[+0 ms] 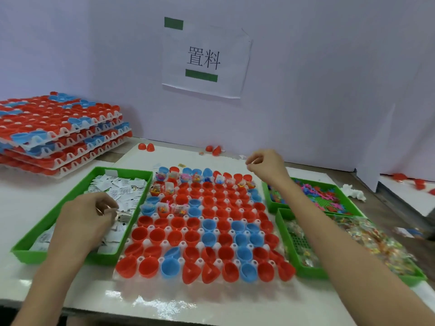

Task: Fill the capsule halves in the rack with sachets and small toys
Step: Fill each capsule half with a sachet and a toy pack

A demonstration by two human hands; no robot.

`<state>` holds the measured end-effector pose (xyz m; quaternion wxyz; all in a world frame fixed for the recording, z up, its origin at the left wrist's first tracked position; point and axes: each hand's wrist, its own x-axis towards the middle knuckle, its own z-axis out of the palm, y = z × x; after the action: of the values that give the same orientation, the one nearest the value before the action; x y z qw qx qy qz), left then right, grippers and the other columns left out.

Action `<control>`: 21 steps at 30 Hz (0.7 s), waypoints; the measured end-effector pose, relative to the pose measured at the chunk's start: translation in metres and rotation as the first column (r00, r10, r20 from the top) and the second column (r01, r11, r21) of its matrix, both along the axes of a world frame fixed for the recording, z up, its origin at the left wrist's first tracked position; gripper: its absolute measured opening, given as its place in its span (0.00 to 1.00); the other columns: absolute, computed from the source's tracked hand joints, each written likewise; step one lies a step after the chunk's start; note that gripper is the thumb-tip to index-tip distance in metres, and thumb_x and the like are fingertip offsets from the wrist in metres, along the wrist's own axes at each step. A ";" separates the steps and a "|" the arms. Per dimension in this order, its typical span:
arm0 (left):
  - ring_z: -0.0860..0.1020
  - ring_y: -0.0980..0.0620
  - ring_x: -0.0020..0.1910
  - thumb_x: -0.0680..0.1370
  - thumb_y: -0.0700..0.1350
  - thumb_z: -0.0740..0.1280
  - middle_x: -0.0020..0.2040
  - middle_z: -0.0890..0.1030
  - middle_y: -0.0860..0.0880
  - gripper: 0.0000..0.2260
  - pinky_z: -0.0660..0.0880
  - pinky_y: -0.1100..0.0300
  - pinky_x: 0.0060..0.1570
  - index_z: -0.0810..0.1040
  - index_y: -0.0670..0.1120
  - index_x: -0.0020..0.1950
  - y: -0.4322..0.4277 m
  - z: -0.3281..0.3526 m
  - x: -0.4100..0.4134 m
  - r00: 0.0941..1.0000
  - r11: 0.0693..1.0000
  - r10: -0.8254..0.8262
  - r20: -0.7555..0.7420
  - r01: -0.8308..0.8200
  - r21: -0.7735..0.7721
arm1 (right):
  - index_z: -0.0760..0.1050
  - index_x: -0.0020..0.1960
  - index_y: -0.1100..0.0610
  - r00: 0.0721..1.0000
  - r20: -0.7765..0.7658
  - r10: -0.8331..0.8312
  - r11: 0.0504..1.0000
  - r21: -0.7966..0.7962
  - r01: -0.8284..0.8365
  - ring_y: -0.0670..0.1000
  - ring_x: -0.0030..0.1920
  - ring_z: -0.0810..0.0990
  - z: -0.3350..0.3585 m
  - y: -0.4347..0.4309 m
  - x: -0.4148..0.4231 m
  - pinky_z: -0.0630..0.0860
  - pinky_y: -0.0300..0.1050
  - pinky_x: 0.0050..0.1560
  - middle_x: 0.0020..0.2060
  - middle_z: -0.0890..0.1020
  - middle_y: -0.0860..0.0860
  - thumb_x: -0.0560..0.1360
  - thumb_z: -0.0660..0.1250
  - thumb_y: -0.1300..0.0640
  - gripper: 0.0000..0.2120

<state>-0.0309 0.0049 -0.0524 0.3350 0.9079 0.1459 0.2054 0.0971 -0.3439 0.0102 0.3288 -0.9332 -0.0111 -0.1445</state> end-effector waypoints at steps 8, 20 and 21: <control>0.77 0.52 0.37 0.76 0.38 0.72 0.41 0.80 0.50 0.15 0.72 0.54 0.39 0.79 0.49 0.61 0.000 -0.001 -0.002 0.998 0.998 0.009 0.061 -0.005 -0.062 | 0.85 0.49 0.57 0.964 -0.266 -0.030 0.999 -0.040 0.020 0.60 0.48 0.84 -0.040 -0.070 -0.010 0.82 0.53 0.53 0.44 0.86 0.58 0.79 0.69 0.55 0.08; 0.80 0.48 0.38 0.75 0.34 0.72 0.38 0.80 0.48 0.13 0.76 0.51 0.46 0.82 0.49 0.54 0.000 -0.001 -0.002 0.987 0.992 0.023 0.157 -0.004 -0.123 | 0.84 0.47 0.53 0.960 -0.271 0.069 0.985 0.174 -0.021 0.46 0.44 0.85 -0.038 -0.082 -0.019 0.77 0.34 0.39 0.44 0.86 0.48 0.73 0.75 0.61 0.05; 0.80 0.48 0.37 0.74 0.34 0.73 0.38 0.80 0.48 0.12 0.75 0.52 0.46 0.82 0.49 0.53 0.000 -0.001 -0.002 0.987 0.992 0.022 0.157 -0.002 -0.125 | 0.84 0.47 0.52 0.960 -0.269 0.076 0.983 0.181 -0.027 0.45 0.44 0.85 -0.037 -0.082 -0.021 0.76 0.34 0.39 0.43 0.86 0.48 0.72 0.76 0.61 0.06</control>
<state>-0.0332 0.0053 -0.0530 0.4002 0.8653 0.1367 0.2692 0.0760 -0.4259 -0.0271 0.4118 -0.9110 0.0231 -0.0051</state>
